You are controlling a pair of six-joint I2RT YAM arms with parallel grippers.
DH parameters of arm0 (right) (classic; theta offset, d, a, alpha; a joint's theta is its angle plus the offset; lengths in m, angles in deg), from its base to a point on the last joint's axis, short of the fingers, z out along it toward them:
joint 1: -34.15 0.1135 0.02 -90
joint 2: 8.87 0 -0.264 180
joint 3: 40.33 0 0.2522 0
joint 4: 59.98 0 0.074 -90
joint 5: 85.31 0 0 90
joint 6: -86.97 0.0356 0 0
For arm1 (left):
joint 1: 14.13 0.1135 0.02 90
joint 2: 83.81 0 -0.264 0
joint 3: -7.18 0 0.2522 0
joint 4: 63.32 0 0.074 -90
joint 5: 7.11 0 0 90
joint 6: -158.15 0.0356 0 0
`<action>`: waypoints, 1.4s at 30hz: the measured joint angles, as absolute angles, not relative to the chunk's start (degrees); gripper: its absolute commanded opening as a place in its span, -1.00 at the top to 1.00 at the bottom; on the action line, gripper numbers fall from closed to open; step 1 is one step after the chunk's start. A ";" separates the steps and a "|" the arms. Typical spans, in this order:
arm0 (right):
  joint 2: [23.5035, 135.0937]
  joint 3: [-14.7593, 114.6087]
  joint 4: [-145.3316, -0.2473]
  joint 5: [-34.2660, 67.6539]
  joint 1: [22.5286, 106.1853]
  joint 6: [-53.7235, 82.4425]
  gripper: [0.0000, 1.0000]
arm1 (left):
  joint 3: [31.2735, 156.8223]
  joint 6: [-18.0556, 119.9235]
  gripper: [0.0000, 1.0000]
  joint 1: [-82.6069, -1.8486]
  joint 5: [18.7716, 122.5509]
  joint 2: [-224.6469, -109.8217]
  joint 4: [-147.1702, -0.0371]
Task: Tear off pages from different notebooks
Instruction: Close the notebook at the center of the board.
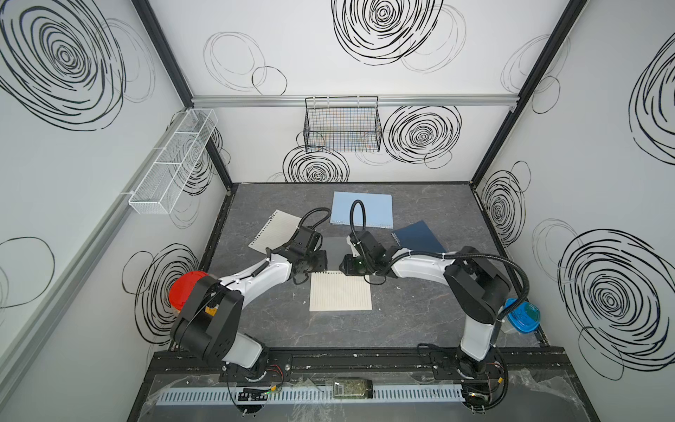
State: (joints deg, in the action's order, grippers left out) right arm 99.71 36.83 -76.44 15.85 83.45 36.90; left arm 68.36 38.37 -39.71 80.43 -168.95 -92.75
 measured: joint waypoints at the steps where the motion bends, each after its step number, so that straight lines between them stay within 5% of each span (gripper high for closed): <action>1: 100.63 37.29 -77.14 15.61 84.00 36.83 0.47 | 68.36 38.40 -0.13 -39.71 80.43 -168.99 -92.88; 15: 99.49 34.64 -77.53 14.74 86.43 37.18 0.52 | 68.32 38.81 -0.12 -39.43 80.28 -170.63 -93.60; 25: 98.05 35.48 -77.75 18.63 83.08 36.50 0.00 | 68.17 38.79 -0.14 -37.42 78.16 -173.95 -91.70; 32: 86.79 27.76 -73.75 20.81 75.30 37.79 -0.35 | 66.94 38.81 -0.14 -35.38 76.67 -174.92 -90.12; 42: 83.40 16.74 -69.29 25.54 68.61 41.18 -0.48 | 65.37 38.83 -0.13 -34.25 74.57 -175.53 -87.61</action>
